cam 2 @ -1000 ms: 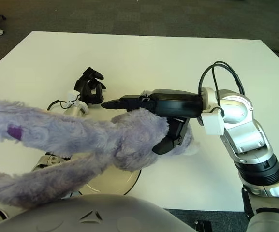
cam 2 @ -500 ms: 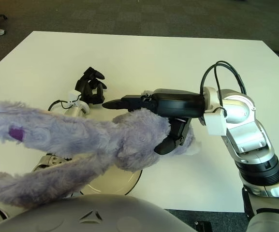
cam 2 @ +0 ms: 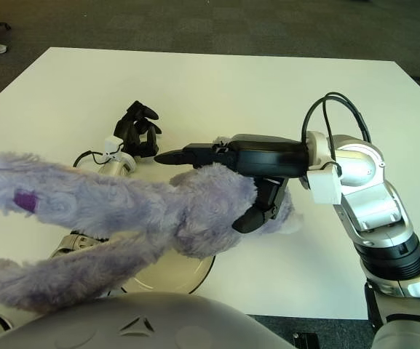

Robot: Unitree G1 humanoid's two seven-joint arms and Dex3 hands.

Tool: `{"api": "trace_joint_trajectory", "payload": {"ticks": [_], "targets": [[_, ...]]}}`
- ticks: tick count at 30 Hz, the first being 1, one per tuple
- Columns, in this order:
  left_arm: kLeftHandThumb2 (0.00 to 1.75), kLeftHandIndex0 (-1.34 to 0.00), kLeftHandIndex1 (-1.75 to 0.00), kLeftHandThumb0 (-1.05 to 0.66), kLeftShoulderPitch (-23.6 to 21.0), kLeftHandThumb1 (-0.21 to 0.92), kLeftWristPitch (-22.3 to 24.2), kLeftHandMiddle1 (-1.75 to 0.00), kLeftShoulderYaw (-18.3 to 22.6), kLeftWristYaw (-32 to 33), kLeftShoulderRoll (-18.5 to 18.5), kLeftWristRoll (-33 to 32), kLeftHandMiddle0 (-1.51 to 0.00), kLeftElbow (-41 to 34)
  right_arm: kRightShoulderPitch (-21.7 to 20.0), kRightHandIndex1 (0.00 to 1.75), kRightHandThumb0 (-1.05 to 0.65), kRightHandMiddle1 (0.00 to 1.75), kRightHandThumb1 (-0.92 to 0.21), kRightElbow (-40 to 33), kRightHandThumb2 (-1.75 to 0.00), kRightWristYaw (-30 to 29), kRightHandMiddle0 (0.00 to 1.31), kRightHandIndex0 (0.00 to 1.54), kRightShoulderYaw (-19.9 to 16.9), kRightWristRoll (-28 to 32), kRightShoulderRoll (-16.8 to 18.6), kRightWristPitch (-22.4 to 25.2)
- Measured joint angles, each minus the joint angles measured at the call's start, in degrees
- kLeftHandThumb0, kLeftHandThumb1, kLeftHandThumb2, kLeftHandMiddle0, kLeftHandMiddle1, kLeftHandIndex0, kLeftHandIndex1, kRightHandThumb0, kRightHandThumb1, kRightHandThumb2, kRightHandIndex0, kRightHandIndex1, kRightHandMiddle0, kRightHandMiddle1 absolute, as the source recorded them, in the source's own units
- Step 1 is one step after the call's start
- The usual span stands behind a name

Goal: Put the doll into the plate.

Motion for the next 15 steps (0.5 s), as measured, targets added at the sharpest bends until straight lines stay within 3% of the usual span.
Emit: {"api": "trace_joint_trajectory", "payload": {"ticks": [7,8,9,10,11,13,15], "targets": [[1.32,-0.48,-1.75,-0.01,-0.2,0.32,-1.2,-1.75,-0.1,0.2,0.1,0.3,-0.50,0.3,0.0,1.68,-0.92,0.07,-0.92,-0.1,-1.03,0.0,0.00,0.37,0.0,0.0,0.0,0.0],[1.32,-0.48,-1.75,-0.01,-0.4,0.32,-1.4,-1.75,-0.1,0.2,0.1,0.3,-0.50,0.2,0.0,1.40,-0.84,0.10,-0.85,0.0,-0.99,-0.2,0.02,0.30,0.0,-0.7,0.1,-0.1],[1.32,-0.48,-1.75,-0.01,-0.5,0.32,-1.4,-1.75,-0.1,0.2,0.1,0.3,-0.50,0.1,0.1,0.97,-0.76,0.20,-0.80,0.1,-0.89,-1.4,0.01,0.20,0.1,-2.8,0.2,-1.2],[1.32,-0.48,-1.75,-0.01,-0.6,0.32,-1.4,-1.75,0.0,0.2,0.1,0.3,-0.50,0.1,0.1,0.69,-0.70,0.27,-0.77,0.3,-0.83,-2.7,0.01,0.14,0.1,-5.2,0.4,-2.1],[1.32,-0.48,-1.75,-0.01,-0.7,0.33,-1.4,-1.75,0.0,0.2,0.2,0.3,-0.49,0.0,0.0,0.51,-0.66,0.31,-0.75,0.5,-0.78,-4.1,0.01,0.11,0.2,-7.5,0.7,-2.9],[1.32,-0.48,-1.75,-0.01,-0.7,0.33,-1.4,-1.75,0.0,0.2,0.2,0.3,-0.49,0.0,-0.2,0.37,-0.62,0.35,-0.73,1.3,-0.74,-6.8,0.00,0.09,0.3,-12.2,1.0,-4.0],[1.31,-0.48,-1.75,-0.01,-0.7,0.33,-1.4,-1.75,0.0,0.2,0.2,0.3,-0.49,0.0,-0.4,0.34,-0.55,0.43,-0.71,2.7,-0.75,-9.8,0.00,0.14,0.4,-17.2,1.3,-5.2]]}}
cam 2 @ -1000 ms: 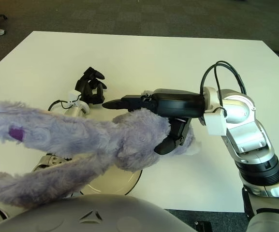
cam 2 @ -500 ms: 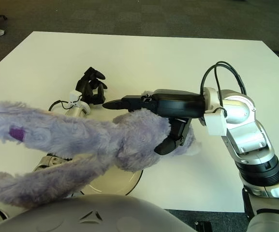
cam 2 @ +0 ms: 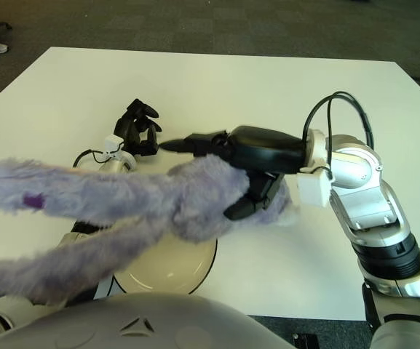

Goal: Put the doll into the plate.

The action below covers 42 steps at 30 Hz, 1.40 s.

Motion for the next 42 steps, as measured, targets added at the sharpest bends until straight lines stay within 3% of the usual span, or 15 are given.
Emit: {"api": "trace_joint_trajectory", "payload": {"ticks": [2,4,7,13,16,18,21,30,33,42], "targets": [[1.30,-0.47,-1.75,-0.01,0.0,0.34,0.0,-1.75,0.0,0.0,0.1,0.0,-0.49,0.0,-0.3,0.52,-0.49,0.53,-0.67,1.8,-0.79,-3.5,0.00,0.15,0.2,-5.0,0.6,-1.6],[1.29,-0.46,-1.75,-0.01,0.0,0.35,0.0,-1.75,0.0,0.0,0.1,0.0,-0.48,0.0,-0.5,0.94,-0.38,0.74,-0.57,3.7,-0.91,-7.0,0.00,0.10,0.4,-9.3,1.4,-3.3],[1.29,-0.46,-1.75,-0.01,0.1,0.35,-0.1,-1.75,0.1,-0.4,0.2,-0.3,-0.48,0.0,-1.4,1.21,-0.28,0.95,-0.47,8.1,-1.03,-13.9,0.00,0.07,1.2,-16.7,3.1,-6.8],[1.29,-0.46,-1.75,-0.01,1.0,0.35,-2.2,-1.75,0.3,-2.4,0.4,-1.4,-0.47,0.3,-2.7,1.35,-0.18,1.16,-0.35,16.7,-1.15,-26.0,0.00,0.06,2.7,-28.7,6.8,-10.9],[1.29,-0.46,-1.75,-0.01,1.1,0.35,-2.9,-1.75,0.5,-2.8,0.4,-1.8,-0.47,0.3,-2.7,1.41,-0.16,1.30,-0.34,17.8,-1.18,-28.3,0.04,0.07,3.1,-30.9,8.0,-11.0],[1.29,-0.46,-1.75,-0.01,1.1,0.35,-3.1,-1.75,0.6,-3.0,0.4,-2.0,-0.47,0.3,-2.7,1.56,0.09,1.40,-0.55,17.9,-0.95,-29.6,0.08,0.18,3.1,-31.7,8.9,-10.9],[1.29,-0.46,-1.75,-0.01,1.2,0.35,-3.4,-1.75,0.8,-3.4,0.4,-2.3,-0.48,0.3,-2.7,1.69,0.03,1.53,-0.58,17.9,-0.94,-31.5,0.26,0.30,3.1,-32.2,10.2,-10.5],[1.31,-0.48,-1.75,-0.01,1.2,0.33,-5.3,-1.75,0.9,-3.9,0.9,-2.3,-0.49,0.5,-2.5,1.74,0.00,1.44,-0.37,17.8,-1.17,-36.7,0.52,0.59,2.8,-32.5,13.7,-10.6],[1.31,-0.48,-1.75,-0.01,1.2,0.33,-5.8,-1.75,1.0,-4.2,0.9,-2.4,-0.49,0.6,-2.5,1.75,0.00,1.64,-0.36,17.7,-1.25,-37.7,0.48,0.51,2.7,-32.5,14.6,-10.6],[1.32,-0.48,-1.75,-0.01,1.1,0.32,-6.2,-1.75,1.0,-4.5,0.9,-2.4,-0.50,0.7,-2.5,1.75,0.00,1.74,-0.33,17.3,-1.31,-38.5,0.48,0.49,2.6,-32.1,16.1,-10.3]]}}
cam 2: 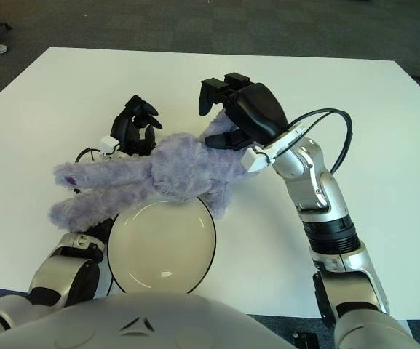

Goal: Put the doll into the plate.

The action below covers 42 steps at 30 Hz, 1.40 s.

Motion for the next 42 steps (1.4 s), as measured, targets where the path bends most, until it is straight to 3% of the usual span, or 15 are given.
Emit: {"api": "trace_joint_trajectory", "payload": {"ticks": [14,16,18,28,38,42], "targets": [[1.32,-0.48,-1.75,-0.01,-0.2,0.32,-0.4,-1.75,0.3,0.0,0.0,0.0,-0.50,0.4,0.1,1.75,0.00,1.74,-0.29,-3.0,-1.35,2.1,0.51,0.52,-0.1,1.3,0.5,3.8],[1.33,-0.49,-1.75,-0.01,-0.2,0.32,-0.4,-1.75,0.3,0.0,0.0,0.0,-0.50,0.5,0.1,1.75,-0.01,1.55,-0.27,-3.3,-1.32,2.4,0.57,0.61,-0.1,1.7,0.6,4.4],[1.33,-0.49,-1.75,-0.01,-0.3,0.32,-0.4,-1.75,0.3,0.0,0.1,0.0,-0.50,0.6,0.1,1.75,-0.01,1.49,-0.26,-3.5,-1.31,2.7,0.59,0.65,-0.1,1.9,0.7,4.6],[1.30,-0.47,-1.75,-0.01,-0.6,0.34,-0.4,-1.75,0.2,-1.6,0.7,-0.2,-0.49,0.9,0.3,1.75,-0.01,1.46,-0.28,-5.6,-1.28,4.8,0.57,0.66,-0.1,4.3,1.2,7.3],[1.29,-0.47,-1.75,-0.01,-0.7,0.35,4.1,-1.75,0.3,-5.5,1.6,-1.4,-0.48,-0.5,0.9,1.75,-0.01,1.40,-0.27,-8.0,-1.27,7.2,0.62,0.66,-0.9,5.9,1.0,10.3],[1.30,-0.47,-1.75,-0.01,-0.7,0.34,4.6,-1.75,0.5,-5.8,1.8,-1.7,-0.48,-0.5,1.5,1.75,-0.01,1.42,-0.32,-8.4,-1.22,9.0,0.58,0.63,-1.7,7.9,0.2,10.8]]}}
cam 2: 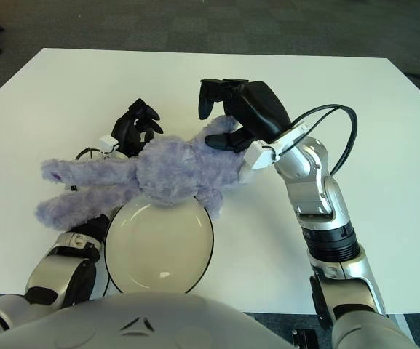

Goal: Put the doll into the plate.

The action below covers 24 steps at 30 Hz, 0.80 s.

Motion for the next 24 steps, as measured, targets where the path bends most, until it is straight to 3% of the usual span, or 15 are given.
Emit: {"api": "trace_joint_trajectory", "payload": {"ticks": [3,6,9,11,16,20,24], "targets": [[1.29,-0.47,-1.75,-0.01,0.0,0.35,0.1,-1.75,0.2,-0.3,0.1,-0.4,-0.48,0.0,0.5,1.75,-0.01,1.41,-0.35,-0.5,-1.17,2.6,0.56,0.60,-1.2,2.3,-1.6,0.6],[1.29,-0.47,-1.75,-0.01,0.0,0.35,0.2,-1.75,0.6,-0.5,0.2,-0.9,-0.48,0.0,0.7,1.73,-0.01,1.61,-0.41,-1.6,-1.16,5.9,0.47,0.48,-2.3,4.9,-3.6,2.8],[1.29,-0.47,-1.75,-0.01,0.0,0.35,0.7,-1.75,0.7,-0.7,0.2,-1.0,-0.48,-0.1,0.7,1.74,-0.01,1.69,-0.49,-3.8,-1.10,12.2,0.39,0.40,-4.0,10.2,-6.4,8.7],[1.29,-0.47,-1.75,-0.01,0.1,0.35,1.0,-1.75,0.8,-0.7,0.2,-1.0,-0.48,-0.3,0.5,1.74,0.27,1.53,-0.38,-5.2,-1.23,16.7,0.22,0.52,-5.2,14.0,-9.0,13.6],[1.30,-0.47,-1.75,-0.01,0.7,0.34,2.2,-1.75,1.0,-0.7,0.4,-1.3,-0.48,-1.1,-4.4,1.75,0.43,1.39,-0.30,-4.9,-1.33,25.2,0.08,0.60,-6.6,21.7,-13.8,25.1],[1.30,-0.47,-1.75,-0.01,1.1,0.34,3.7,-1.75,1.0,-0.7,0.5,-1.5,-0.48,-2.1,-8.1,1.75,0.48,1.21,-0.26,-4.3,-1.37,28.1,0.01,0.64,-7.7,24.4,-16.9,27.3],[1.30,-0.47,-1.75,-0.01,1.6,0.34,5.0,-1.75,1.0,-0.7,0.4,-1.9,-0.48,-2.9,-9.3,1.75,0.49,0.99,-0.25,-4.0,-1.39,30.2,0.00,0.65,-8.5,25.5,-19.7,25.3]]}}
